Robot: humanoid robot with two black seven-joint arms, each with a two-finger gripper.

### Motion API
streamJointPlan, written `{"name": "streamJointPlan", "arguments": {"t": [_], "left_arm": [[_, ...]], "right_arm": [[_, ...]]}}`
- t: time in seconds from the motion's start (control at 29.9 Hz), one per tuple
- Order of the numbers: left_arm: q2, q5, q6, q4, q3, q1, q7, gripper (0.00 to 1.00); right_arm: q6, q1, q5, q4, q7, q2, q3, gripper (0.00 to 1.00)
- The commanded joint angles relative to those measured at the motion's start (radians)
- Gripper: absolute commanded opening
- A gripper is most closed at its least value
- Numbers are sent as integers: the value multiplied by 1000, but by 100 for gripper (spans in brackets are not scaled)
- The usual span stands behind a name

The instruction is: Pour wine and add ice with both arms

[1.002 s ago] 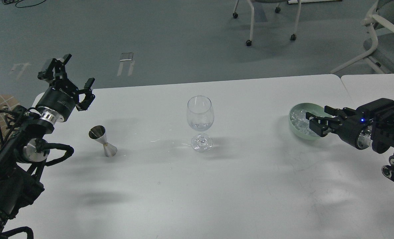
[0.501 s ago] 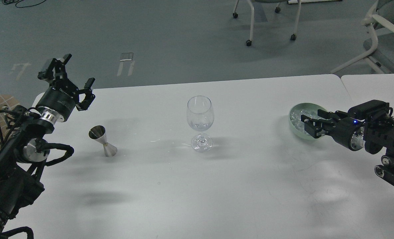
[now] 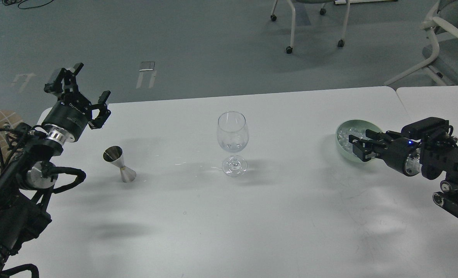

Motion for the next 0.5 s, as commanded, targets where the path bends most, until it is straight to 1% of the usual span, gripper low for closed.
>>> {"name": "streamJointPlan", "arguments": {"t": [0.0,0.23,0.43,0.47], "left_arm": [[0,0,-2,0,0,0,0,98],[0,0,-2,0,0,0,0,98],[0,0,-2,0,0,0,0,98],[0,0,-3,0,0,0,0,98]], "right_arm": [[0,2,0,-2,0,6,1,56],[2,0,0,-4,0,4,0,54],[12,-2,0,-4,0,4,0,47],[18,-2,0,-2,0,4,0,44]]}}
